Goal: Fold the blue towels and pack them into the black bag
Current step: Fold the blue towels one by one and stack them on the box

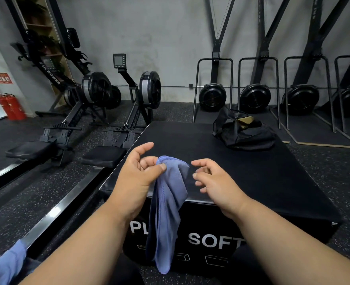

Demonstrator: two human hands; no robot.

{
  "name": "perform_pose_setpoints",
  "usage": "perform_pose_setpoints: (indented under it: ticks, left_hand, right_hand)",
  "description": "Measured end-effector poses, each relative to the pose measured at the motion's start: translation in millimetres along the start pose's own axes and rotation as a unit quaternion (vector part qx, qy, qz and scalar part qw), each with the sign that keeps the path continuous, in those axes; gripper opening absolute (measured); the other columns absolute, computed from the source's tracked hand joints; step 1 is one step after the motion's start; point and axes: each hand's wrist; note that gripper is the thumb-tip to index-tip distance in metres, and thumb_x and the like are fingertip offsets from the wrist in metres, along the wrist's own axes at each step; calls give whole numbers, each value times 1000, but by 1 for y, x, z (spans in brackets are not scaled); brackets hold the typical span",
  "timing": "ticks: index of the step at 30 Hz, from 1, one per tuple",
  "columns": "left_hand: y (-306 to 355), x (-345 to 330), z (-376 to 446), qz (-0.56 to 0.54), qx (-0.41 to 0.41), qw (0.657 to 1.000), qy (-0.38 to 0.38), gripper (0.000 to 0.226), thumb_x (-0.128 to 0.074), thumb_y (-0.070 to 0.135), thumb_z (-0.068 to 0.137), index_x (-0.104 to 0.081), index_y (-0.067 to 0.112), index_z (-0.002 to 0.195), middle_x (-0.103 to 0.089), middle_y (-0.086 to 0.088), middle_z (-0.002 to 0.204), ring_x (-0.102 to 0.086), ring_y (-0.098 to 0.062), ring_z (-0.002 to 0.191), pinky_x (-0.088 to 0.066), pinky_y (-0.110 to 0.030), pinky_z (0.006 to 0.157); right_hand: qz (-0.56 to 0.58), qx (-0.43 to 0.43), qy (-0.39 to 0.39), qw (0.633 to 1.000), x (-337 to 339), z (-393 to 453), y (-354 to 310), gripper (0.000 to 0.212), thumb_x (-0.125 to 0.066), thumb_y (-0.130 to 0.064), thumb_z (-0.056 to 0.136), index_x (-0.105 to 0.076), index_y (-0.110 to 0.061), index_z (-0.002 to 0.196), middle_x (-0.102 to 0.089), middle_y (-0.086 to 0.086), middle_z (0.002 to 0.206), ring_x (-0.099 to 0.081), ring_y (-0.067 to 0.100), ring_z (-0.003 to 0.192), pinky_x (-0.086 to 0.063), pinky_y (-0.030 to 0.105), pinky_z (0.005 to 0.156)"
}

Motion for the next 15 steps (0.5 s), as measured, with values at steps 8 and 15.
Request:
perform_pose_setpoints:
  ticks: [8,15]
  left_hand:
    - [13,7,2,-33,30,998,-49,61,-65,-11,93,-50,22,143,-71,-4,89,-68,-10,72,-55,-21,66]
    - [10,19,3,-4,43,998,-42,60,-65,-13,91,-54,20,140,-69,1,83,-67,-5,70,-52,-16,62]
  right_hand:
    - [4,-1,-122,992,12,14,10,35,-66,-25,84,-72,-37,116,-68,-14,122,-61,1,111,-44,32,101]
    - [53,26,-161,985,26,16,10,9,-66,-10,100,-69,-19,99,-71,-3,98,-64,12,95,-51,39,93]
Point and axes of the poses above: each hand's wrist, its own z-axis towards the middle knuckle, its own x-axis out of the back of the hand, y = z × x
